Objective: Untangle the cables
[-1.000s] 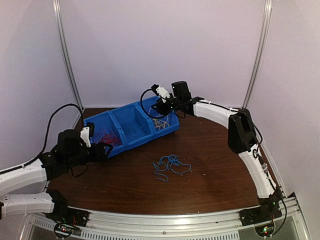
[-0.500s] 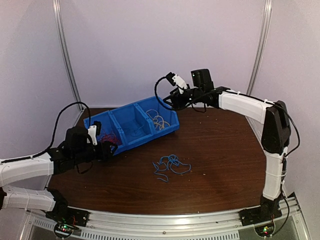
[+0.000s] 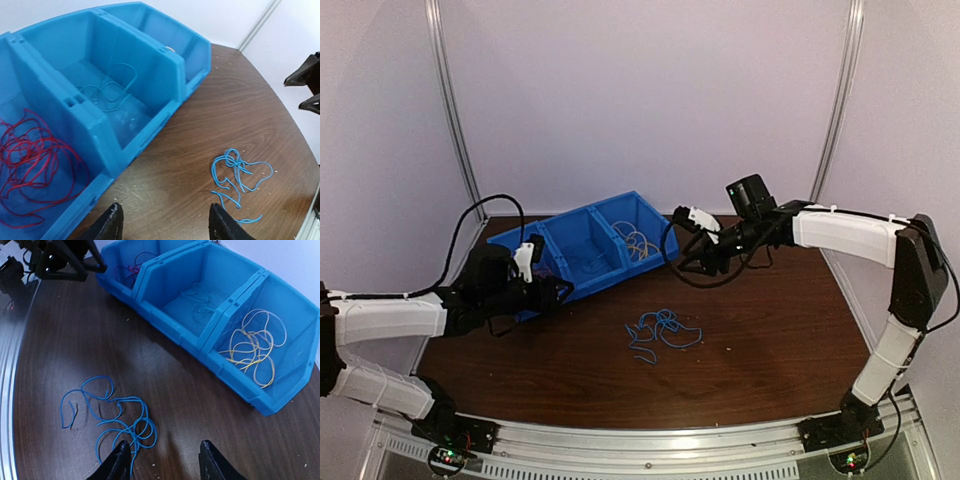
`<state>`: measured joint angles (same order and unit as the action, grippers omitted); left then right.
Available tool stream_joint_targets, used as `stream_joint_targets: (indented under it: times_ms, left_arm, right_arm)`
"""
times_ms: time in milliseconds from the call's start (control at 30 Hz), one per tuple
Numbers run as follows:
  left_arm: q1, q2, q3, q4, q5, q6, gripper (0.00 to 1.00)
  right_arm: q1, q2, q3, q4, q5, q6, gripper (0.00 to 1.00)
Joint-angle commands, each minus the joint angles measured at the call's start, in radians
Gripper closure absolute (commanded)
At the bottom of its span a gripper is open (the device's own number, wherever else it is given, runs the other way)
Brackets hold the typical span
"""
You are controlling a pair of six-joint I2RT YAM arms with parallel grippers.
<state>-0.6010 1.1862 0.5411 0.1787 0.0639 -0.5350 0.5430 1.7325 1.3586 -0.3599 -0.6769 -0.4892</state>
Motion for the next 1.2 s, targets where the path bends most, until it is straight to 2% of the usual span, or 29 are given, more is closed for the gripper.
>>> stream_joint_targets:
  times_ms: [0, 200, 433, 833, 1167]
  left_arm:
    - [-0.028, 0.063, 0.025, 0.189, 0.193, 0.073, 0.41]
    - [-0.082, 0.231, 0.098, 0.145, 0.325, 0.114, 0.41]
    - [-0.152, 0.379, 0.141, 0.151, 0.291, 0.098, 0.4]
    - [-0.202, 0.447, 0.134, 0.25, 0.303, 0.008, 0.4]
    - [-0.204, 0.448, 0.132, 0.257, 0.303, 0.001, 0.4]
  right_arm:
    - [0.015, -0.034, -0.1, -0.167, -0.092, -0.189, 0.54]
    - [0.051, -0.042, -0.234, -0.224, -0.032, -0.32, 0.59]
    - [0.147, -0.085, -0.362, -0.137, 0.21, -0.408, 0.58]
    - [0.226, -0.036, -0.363, -0.063, 0.44, -0.485, 0.57]
    - [0.269, -0.068, -0.448, 0.132, 0.59, -0.528, 0.64]
